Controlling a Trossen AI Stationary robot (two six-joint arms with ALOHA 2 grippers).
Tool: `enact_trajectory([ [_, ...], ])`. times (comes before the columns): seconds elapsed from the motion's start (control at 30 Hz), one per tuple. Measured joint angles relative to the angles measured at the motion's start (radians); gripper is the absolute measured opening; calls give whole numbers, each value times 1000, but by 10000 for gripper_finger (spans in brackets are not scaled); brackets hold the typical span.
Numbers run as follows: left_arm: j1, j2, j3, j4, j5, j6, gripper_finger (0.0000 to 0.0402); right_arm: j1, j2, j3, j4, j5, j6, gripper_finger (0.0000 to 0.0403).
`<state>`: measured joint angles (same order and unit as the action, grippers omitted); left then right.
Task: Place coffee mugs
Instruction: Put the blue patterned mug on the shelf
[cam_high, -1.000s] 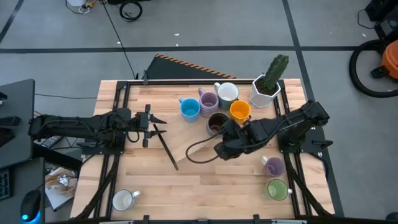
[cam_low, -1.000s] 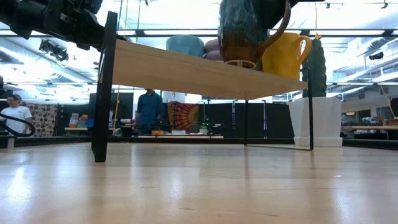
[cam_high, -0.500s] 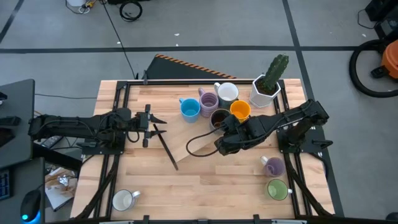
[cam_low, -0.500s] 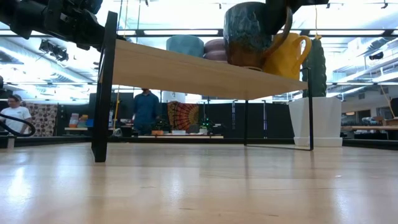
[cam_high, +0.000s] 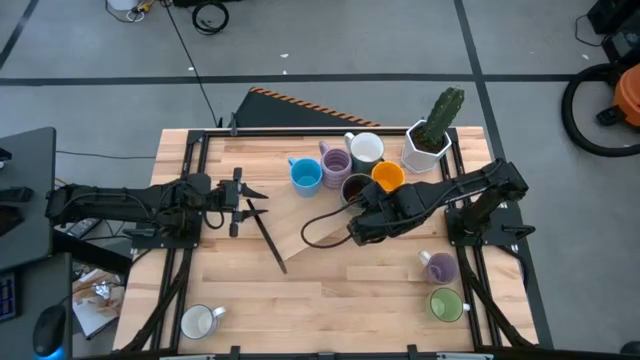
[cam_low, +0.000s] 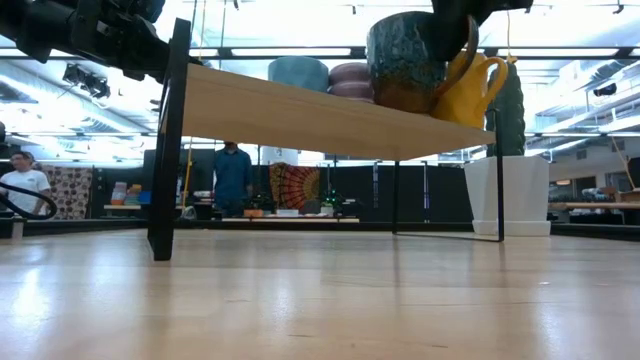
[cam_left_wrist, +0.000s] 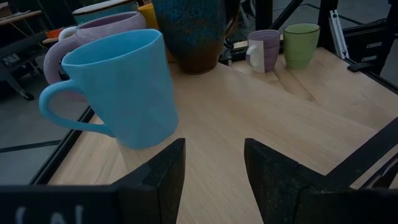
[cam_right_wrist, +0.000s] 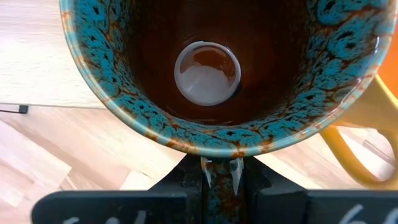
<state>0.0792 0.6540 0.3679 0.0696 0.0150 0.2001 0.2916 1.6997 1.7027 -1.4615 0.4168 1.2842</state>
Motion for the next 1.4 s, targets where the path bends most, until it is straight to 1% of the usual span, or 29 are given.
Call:
enact_trajectory([
  [0.2,0,0,0,0,0,0,172,0,0,0,1,0,-24,48],
  [0.47,0,0,0,0,0,0,172,-1,0,-1,75,4,-77,48],
  [0.73,0,0,0,0,0,0,172,-15,0,-1,77,8,-80,48],
  [0.9,0,0,0,0,0,-2,172,-32,-1,-34,118,0,-91,49],
  [1.07,0,0,0,-1,0,-2,172,-32,-2,-48,131,-12,-83,55],
  [1.4,0,0,0,0,0,-3,172,-32,-5,-49,130,-26,-83,55],
])
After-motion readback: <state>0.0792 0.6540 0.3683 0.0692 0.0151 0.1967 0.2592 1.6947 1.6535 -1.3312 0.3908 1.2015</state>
